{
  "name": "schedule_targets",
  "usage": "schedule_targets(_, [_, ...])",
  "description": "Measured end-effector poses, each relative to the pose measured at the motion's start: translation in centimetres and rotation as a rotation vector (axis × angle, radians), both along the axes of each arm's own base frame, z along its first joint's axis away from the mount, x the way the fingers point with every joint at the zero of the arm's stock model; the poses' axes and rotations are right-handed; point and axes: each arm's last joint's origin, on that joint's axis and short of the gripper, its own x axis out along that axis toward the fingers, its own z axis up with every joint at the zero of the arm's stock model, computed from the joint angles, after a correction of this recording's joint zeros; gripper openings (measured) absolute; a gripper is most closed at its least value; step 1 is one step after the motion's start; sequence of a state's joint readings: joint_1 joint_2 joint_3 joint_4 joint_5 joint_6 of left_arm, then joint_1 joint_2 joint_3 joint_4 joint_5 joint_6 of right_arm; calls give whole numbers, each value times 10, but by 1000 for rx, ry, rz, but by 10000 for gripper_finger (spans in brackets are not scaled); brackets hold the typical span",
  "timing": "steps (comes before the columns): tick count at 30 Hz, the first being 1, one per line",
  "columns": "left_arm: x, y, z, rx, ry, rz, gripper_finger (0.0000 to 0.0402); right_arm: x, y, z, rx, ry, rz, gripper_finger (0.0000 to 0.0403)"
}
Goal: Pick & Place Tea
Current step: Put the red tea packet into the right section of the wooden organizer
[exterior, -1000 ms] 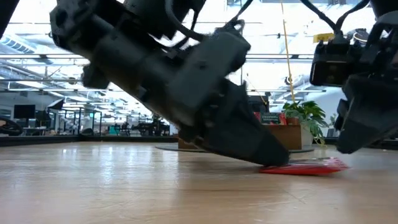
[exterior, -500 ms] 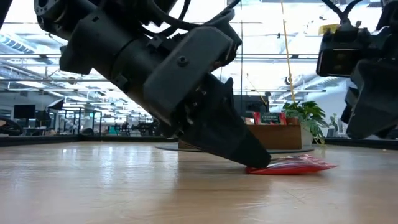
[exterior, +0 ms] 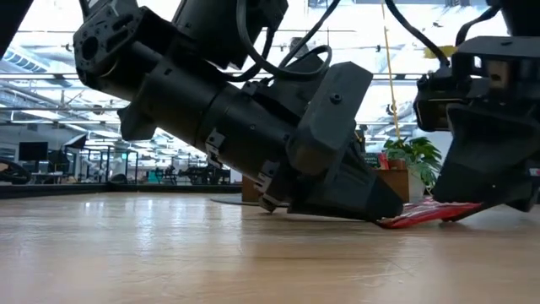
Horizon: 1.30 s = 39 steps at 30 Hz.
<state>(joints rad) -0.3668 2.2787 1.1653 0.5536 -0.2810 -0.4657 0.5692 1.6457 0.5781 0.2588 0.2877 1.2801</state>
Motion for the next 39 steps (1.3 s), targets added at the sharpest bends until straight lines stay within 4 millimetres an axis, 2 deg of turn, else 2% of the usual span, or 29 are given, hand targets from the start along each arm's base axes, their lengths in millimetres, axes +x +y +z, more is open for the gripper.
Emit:
schedule_targets(5, [0,0,0,5,-5,-5,124,3,-2,-4,7,0,2,138])
schedule_targets(10, [0,0,-1,4,-3,-9,124,5,-2,-3,5,-24,22,124])
schedule_targets(14, [-1,-1,-1,8,-4,-18,124,6,-2,-2,-28,-35,62,89])
schedule_targets(19, [0,-3,0,46,-25,-53,124,6,0,-2,-109,-73,127,14])
schedule_targets(24, [-2,-7,7,109,-38,-101,124,7,1,-1,-155,-99,176,8])
schedule_targets(28, [-6,-14,25,132,-50,-153,124,7,1,2,-208,-115,241,3])
schedule_targets(30, [-10,-21,41,139,-68,-195,124,7,1,6,-241,-136,275,3])
schedule_targets(35, [-24,-35,94,158,-122,-285,124,3,5,30,-377,-258,358,1])
schedule_targets(39, [-40,-43,124,197,-120,-306,124,-4,8,55,-540,-370,405,0])
